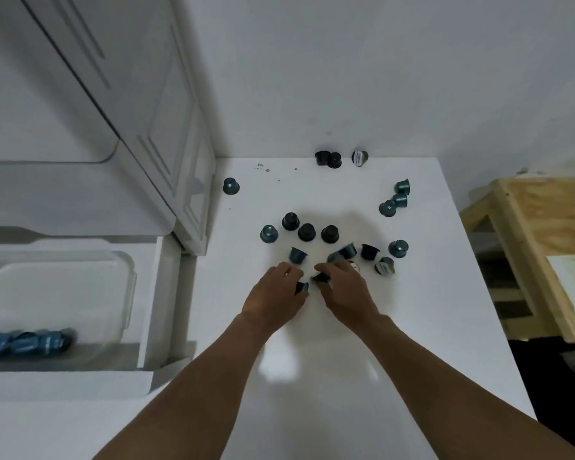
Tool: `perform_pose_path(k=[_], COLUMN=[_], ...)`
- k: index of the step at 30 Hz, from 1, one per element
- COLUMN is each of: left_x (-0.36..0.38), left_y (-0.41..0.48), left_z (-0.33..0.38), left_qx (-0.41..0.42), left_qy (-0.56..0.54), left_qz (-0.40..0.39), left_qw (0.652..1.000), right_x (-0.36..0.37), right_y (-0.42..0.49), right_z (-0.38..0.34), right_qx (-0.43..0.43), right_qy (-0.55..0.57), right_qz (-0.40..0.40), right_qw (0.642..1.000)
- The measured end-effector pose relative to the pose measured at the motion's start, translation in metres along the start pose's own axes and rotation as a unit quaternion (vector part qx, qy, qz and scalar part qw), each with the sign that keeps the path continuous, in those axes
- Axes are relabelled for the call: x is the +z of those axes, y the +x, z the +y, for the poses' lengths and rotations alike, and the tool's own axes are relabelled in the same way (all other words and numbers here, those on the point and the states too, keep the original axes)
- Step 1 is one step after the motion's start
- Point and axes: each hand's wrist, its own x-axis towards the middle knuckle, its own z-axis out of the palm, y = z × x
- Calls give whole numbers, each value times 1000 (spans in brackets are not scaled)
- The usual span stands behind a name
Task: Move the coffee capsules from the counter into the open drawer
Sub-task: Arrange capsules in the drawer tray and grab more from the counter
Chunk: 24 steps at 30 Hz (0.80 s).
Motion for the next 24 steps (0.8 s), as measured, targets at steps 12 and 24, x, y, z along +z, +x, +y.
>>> perform_pose_path(k=[12, 24], left_x=[-13, -83], left_y=[-9, -87], left_z=[4, 73], left_qx=[-74, -76], left_qy=[-95, -235], left_qz=[27, 142], left_qw=[992, 959], right_x=[-7, -78], right_y=[-4, -81], right_z=[-6, -44], right_qx=[-16, -44], right_qy=[13, 48], right_qz=[39, 96], right_qw=[999, 993])
